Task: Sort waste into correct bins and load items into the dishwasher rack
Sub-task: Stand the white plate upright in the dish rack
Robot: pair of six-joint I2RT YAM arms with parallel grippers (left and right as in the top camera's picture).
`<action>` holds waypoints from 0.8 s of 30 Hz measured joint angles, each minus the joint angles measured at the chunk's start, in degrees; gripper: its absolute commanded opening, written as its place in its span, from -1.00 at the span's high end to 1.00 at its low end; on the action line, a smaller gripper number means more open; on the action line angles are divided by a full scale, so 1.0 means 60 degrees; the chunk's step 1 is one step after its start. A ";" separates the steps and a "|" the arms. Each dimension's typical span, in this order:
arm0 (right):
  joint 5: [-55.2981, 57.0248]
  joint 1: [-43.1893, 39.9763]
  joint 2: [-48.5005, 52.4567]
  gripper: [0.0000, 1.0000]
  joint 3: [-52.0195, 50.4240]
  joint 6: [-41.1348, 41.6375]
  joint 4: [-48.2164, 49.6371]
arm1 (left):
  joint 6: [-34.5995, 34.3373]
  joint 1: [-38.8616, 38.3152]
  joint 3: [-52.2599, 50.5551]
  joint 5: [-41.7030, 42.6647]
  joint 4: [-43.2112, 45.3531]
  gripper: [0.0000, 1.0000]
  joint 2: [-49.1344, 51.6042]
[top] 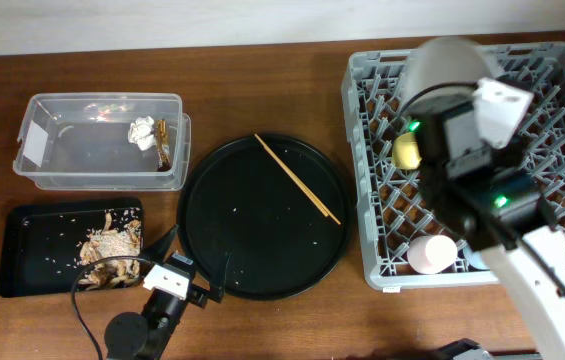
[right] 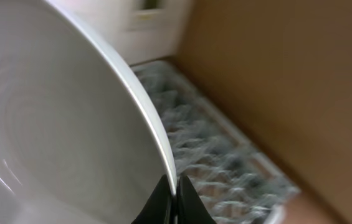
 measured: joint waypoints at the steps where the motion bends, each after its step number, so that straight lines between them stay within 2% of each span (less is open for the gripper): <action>1: 0.0233 -0.0426 0.0157 0.92 0.0000 -0.0157 0.0040 | 0.0004 0.0000 0.0000 -0.0004 0.0004 -0.98 0.0000; 5: 0.0423 -0.1581 0.1282 0.92 -0.0004 -0.0463 0.0040 | 0.0004 0.0000 0.0000 -0.0004 0.0000 -0.98 0.0000; 13: 0.1122 -0.1705 0.4029 0.92 -0.0007 -0.0663 0.0382 | 0.0004 0.0000 0.0000 0.0000 0.0004 -0.98 0.0000; 14: 0.1173 -0.1705 0.4204 0.76 -0.0007 -0.0667 0.0368 | 0.0004 0.0000 0.0000 0.0000 0.0004 -0.98 0.0000; 16: 0.1188 -0.1676 0.4426 0.20 -0.0007 -0.0652 0.0280 | 0.0000 0.0000 0.0000 -0.0004 0.0004 -0.98 0.0000; 17: 0.1195 -0.1643 0.4430 0.13 -0.0015 -0.0714 0.0219 | 0.0000 0.0000 0.0000 -0.0004 0.0004 -0.98 0.0000; 22: 0.0707 -0.0597 0.4215 0.12 -0.0015 -0.0667 -0.0117 | 0.0000 0.0000 0.0000 -0.0004 0.0004 -0.98 0.0000; 24: 0.0113 0.0076 0.3825 0.03 -0.0015 -0.0670 -0.0277 | 0.0004 0.0000 0.0000 -0.0004 0.0004 -0.98 0.0000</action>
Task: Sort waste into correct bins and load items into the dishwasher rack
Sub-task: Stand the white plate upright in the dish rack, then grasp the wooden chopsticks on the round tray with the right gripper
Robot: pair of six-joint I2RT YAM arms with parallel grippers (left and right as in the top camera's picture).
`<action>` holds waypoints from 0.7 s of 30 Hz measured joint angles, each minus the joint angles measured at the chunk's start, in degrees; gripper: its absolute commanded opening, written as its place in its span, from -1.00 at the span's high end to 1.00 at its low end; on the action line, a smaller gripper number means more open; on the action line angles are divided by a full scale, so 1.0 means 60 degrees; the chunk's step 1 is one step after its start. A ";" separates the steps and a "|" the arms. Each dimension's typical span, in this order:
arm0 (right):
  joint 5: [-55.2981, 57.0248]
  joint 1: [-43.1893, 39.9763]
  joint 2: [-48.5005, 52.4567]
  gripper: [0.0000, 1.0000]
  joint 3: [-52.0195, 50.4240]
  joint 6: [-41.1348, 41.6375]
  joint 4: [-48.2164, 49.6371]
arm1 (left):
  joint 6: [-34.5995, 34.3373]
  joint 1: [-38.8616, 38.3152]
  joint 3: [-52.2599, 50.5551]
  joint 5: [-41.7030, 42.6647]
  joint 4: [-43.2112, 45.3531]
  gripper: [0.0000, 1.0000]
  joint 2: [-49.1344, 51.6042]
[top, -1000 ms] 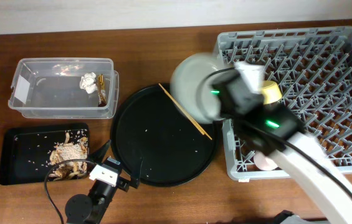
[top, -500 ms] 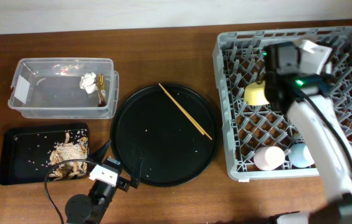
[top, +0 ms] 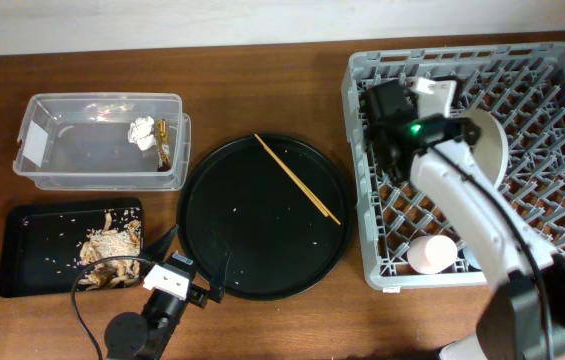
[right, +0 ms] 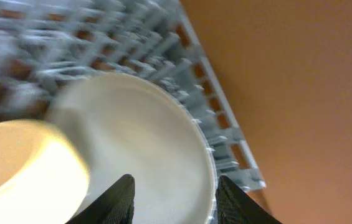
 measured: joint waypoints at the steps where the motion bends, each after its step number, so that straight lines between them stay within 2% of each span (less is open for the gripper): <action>1: -0.0630 0.0495 -0.0408 0.02 0.0000 0.0018 -0.0142 | 0.0000 0.0000 0.0000 0.0000 0.0000 -0.98 0.0000; 5: -0.3942 0.1759 -0.1523 0.07 0.0004 0.0011 -0.0339 | -0.0004 0.0000 0.0000 0.0000 0.0000 -0.98 0.0000; 6: -0.5643 0.2178 -0.1770 0.13 0.0004 0.0015 -0.0328 | -0.0004 0.0000 0.0000 0.0000 0.0000 -0.99 0.0000; 10: -0.8561 0.2743 -0.1115 0.23 0.0004 0.0419 -0.0106 | 0.0000 0.0000 0.0000 0.0000 0.0000 -0.98 0.0000; 14: -0.9439 0.3089 0.0827 0.24 0.0000 0.0459 0.0368 | -0.0004 0.0000 0.0000 0.0004 0.0000 -0.98 0.0000; 17: -0.9016 0.2954 0.2091 0.23 0.0000 0.0430 0.0754 | 0.0000 0.0000 0.0000 0.0000 0.0000 -0.98 0.0000; 21: -0.8491 0.2510 0.2830 0.24 0.0000 0.0426 0.1191 | 0.0000 0.0000 0.0000 0.0004 0.0000 -0.98 0.0000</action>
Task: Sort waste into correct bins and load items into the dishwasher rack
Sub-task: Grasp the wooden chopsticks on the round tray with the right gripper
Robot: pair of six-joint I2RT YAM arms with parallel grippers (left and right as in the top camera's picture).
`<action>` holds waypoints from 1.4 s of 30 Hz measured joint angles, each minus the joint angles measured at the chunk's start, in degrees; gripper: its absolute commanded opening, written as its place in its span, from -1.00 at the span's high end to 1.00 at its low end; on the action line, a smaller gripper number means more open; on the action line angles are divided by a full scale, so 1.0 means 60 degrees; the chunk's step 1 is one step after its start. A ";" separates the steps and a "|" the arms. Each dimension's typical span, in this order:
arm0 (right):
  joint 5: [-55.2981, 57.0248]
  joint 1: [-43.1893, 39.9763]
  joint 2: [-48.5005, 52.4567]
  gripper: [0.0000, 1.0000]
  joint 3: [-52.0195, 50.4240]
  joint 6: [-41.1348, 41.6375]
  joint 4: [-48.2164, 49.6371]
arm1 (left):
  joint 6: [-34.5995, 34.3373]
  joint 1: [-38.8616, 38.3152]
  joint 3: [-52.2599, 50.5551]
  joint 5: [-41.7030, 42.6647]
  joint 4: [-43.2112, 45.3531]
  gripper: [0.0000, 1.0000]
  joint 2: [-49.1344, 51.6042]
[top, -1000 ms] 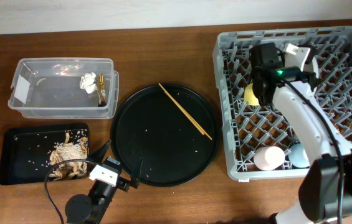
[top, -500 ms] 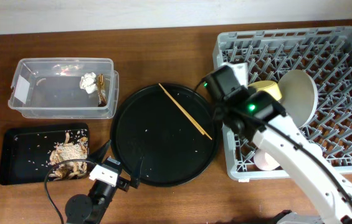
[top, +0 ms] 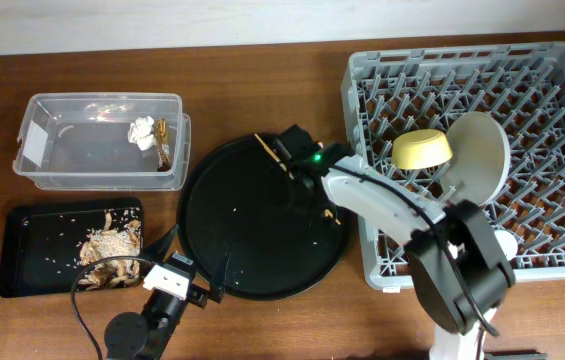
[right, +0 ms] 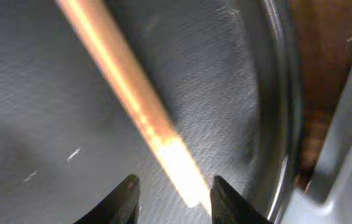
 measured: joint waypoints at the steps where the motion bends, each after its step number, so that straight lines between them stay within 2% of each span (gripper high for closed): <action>1: 0.0076 -0.0113 0.0113 0.25 0.0000 0.0000 0.0036 | -0.0004 0.0000 0.0000 -0.0004 0.0000 -0.98 0.0000; 11: -0.0288 -0.0015 0.0219 0.30 -0.0098 -0.0033 0.0240 | 0.0000 0.0000 0.0000 -0.0004 0.0000 -0.98 0.0000; 15: -0.0251 0.0084 0.0222 0.39 -0.0623 -0.0095 0.0492 | 0.0000 0.0000 0.0000 0.0000 0.0000 -0.98 0.0000; 16: -0.0244 0.0080 0.0219 0.42 -0.0623 -0.0109 0.0506 | -0.0004 0.0000 0.0000 -0.0004 0.0000 -0.99 0.0000; 17: -0.0266 0.0069 0.0222 0.56 -0.0641 -0.0120 0.0528 | 0.0000 0.0000 0.0000 0.0000 0.0000 -0.98 0.0000; 20: -0.0280 0.0069 0.0219 0.60 -0.0809 -0.0142 0.0794 | 0.0000 0.0000 0.0000 0.0000 0.0000 -0.98 0.0000; 21: -0.0259 0.0073 0.0211 0.69 -0.0849 -0.0142 0.0892 | -0.0004 0.0000 0.0000 -0.0004 0.0000 -0.98 0.0000; 22: -0.0255 0.0080 0.0153 0.88 -0.0962 -0.0164 0.1053 | 0.0000 0.0000 0.0000 -0.0004 0.0000 -0.98 0.0000; 23: -0.0277 0.0080 0.0135 0.91 -0.1005 -0.0146 0.1104 | 0.0000 0.0000 0.0000 -0.0004 0.0000 -0.98 0.0000; 28: -0.0299 0.0149 0.0018 0.90 -0.1064 -0.0197 0.0608 | -0.0004 0.0000 0.0000 -0.0004 0.0000 -0.98 0.0000; 32: -0.0280 0.0142 -0.0386 0.76 -0.1137 -0.0171 -0.0127 | -0.0004 0.0000 0.0000 -0.0004 0.0000 -0.98 0.0000; 33: -0.0284 0.0142 -0.0670 0.79 -0.1137 -0.0149 -0.0219 | 0.0000 0.0000 0.0000 0.0000 0.0000 -0.98 0.0000; 34: -0.0280 0.0142 -0.1009 0.92 -0.1137 -0.0160 -0.0302 | 0.0000 0.0000 0.0000 0.0000 0.0000 -0.98 0.0000; 37: -0.0262 0.0142 -0.1869 0.92 -0.1133 -0.0146 -0.0426 | 0.0000 0.0000 0.0000 0.0000 0.0000 -0.99 0.0000; 42: 0.0280 -0.0015 -0.2073 0.92 -0.1133 -0.0138 -0.0576 | 0.0000 0.0000 0.0000 0.0000 0.0000 -0.99 0.0000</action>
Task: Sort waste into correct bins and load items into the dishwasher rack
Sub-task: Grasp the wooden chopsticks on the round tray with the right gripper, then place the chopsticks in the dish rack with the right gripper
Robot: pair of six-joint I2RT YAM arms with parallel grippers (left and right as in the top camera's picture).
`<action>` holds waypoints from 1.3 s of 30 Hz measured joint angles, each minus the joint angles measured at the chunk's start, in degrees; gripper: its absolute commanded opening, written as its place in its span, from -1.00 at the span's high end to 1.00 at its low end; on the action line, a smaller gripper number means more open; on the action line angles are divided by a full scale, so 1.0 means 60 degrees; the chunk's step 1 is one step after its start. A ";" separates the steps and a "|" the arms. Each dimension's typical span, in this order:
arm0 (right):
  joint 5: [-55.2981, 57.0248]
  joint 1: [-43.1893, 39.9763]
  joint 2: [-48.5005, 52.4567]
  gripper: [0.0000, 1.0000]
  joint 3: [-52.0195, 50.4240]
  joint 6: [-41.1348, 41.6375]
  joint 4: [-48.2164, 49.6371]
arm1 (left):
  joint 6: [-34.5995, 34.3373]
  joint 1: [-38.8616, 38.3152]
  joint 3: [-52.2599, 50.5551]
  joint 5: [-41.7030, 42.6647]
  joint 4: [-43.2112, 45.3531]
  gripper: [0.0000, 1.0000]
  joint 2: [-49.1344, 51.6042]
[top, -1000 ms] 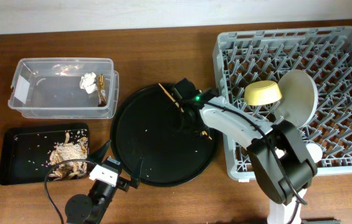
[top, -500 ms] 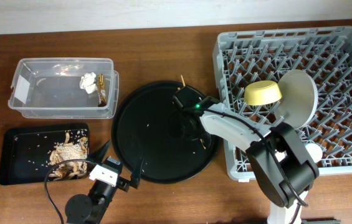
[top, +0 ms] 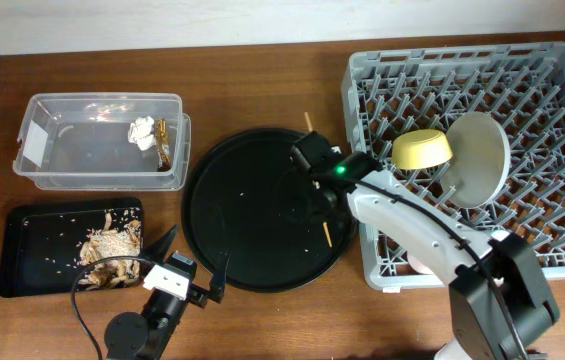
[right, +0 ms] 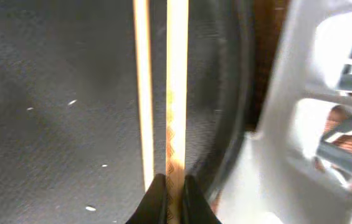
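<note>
A wooden chopstick [right: 177,93] runs straight up the right wrist view, and my right gripper [right: 169,182] is shut on it. A thinner pale stick [right: 141,93] shows just left of it. From overhead the chopstick [top: 327,236] crosses the right side of the round black tray [top: 232,215], with its far end past the rim. My right gripper [top: 324,195] is over it. The grey dishwasher rack [top: 562,60] holds a white plate [top: 477,160] on edge and a yellow bowl [top: 422,150]. My left gripper [top: 194,262] stands open at the front.
A clear plastic bin [top: 102,140] with crumpled paper and a wrapper sits at the back left. In front of it a black rectangular tray [top: 32,250] holds food scraps. A pink cup [top: 424,266] shows partly under my right arm in the rack.
My right gripper was open astride the chopstick lying slantwise on the black tray. It is now shut on the chopstick, which has turned to point away from me across the tray's rim.
My right gripper held the white plate above the rack. Then the plate stood on edge in the rack by the yellow bowl, the gripper open. After that the gripper was open over the chopstick on the black tray, and now grips it. The left arm stayed still.
</note>
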 measured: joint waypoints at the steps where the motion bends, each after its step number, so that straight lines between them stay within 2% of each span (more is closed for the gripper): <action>1: 0.0098 -0.0142 -0.0153 0.92 0.0000 -0.0004 -0.0076 | 0.0000 0.0000 0.0000 -0.0004 0.0000 -0.98 0.0000; 6: 0.0470 -0.1355 -0.2295 0.92 0.0248 -0.0004 -0.0612 | -0.0004 0.0000 0.0000 0.0000 0.0000 -0.98 0.0000; 9: 0.0546 -0.1960 -0.2004 0.90 0.0208 -0.0069 -0.0845 | 0.0000 0.0000 0.0000 -0.0004 0.0000 -0.98 0.0000; 10: 0.0554 -0.2109 -0.1716 0.80 0.0149 -0.0208 -0.0852 | -0.0004 0.0000 0.0000 -0.0004 0.0000 -0.98 0.0000; 11: 0.0583 -0.2226 -0.1235 0.42 0.0069 -0.0397 -0.0882 | -0.0004 0.0000 0.0000 -0.0004 -0.0004 -0.99 0.0000; 12: 0.0583 -0.2255 -0.0973 0.19 0.0018 -0.0550 -0.0929 | 0.0000 0.0000 0.0000 0.0000 0.0000 -0.98 0.0000; 13: 0.0565 -0.2259 -0.0798 0.10 -0.0011 -0.0645 -0.1027 | 0.0000 0.0000 0.0000 -0.0004 0.0000 -0.99 0.0000; 16: 0.0550 -0.1960 -0.0951 -0.11 -0.0004 -0.0852 -0.1213 | 0.0000 0.0000 0.0000 -0.0004 0.0000 -0.98 0.0000; 19: 0.0259 -0.1002 -0.1344 -0.12 0.0029 -0.0670 -0.1115 | 0.0000 0.0000 0.0000 0.0000 0.0000 -0.98 0.0000; 22: -0.0197 -0.0393 -0.1246 -0.16 -0.0040 -0.0229 -0.0215 | 0.0000 0.0000 0.0000 -0.0004 0.0000 -0.98 0.0000; 24: -0.0528 -0.0138 -0.0747 -0.13 -0.0226 0.0124 0.0488 | 0.0000 0.0000 0.0000 -0.0004 -0.0004 -0.99 0.0000; 26: -0.0765 -0.0095 0.0022 0.01 -0.0331 0.0302 0.0823 | -0.0004 0.0000 0.0000 -0.0004 -0.0004 -0.99 0.0000; 28: -0.0911 -0.0095 0.0991 0.39 -0.0372 0.0463 0.1049 | 0.0000 0.0000 0.0000 -0.0004 0.0000 -0.98 0.0000; 30: -0.0987 -0.0095 0.1588 0.55 -0.0423 0.0495 0.1027 | 0.0000 0.0000 0.0000 0.0000 0.0000 -0.99 0.0000; 32: -0.1067 -0.0095 0.1752 0.92 -0.0386 0.0514 0.1049 | 0.0000 0.0000 0.0000 -0.0004 0.0000 -0.98 0.0000; 37: -0.1260 -0.0084 0.1767 0.92 -0.0364 0.0492 0.0951 | 0.0000 0.0000 0.0000 -0.0004 0.0000 -0.98 0.0000; 39: -0.0984 -0.0127 0.1530 0.92 -0.0350 0.0499 0.0390 | 0.0000 0.0000 0.0000 -0.0004 0.0000 -0.98 0.0000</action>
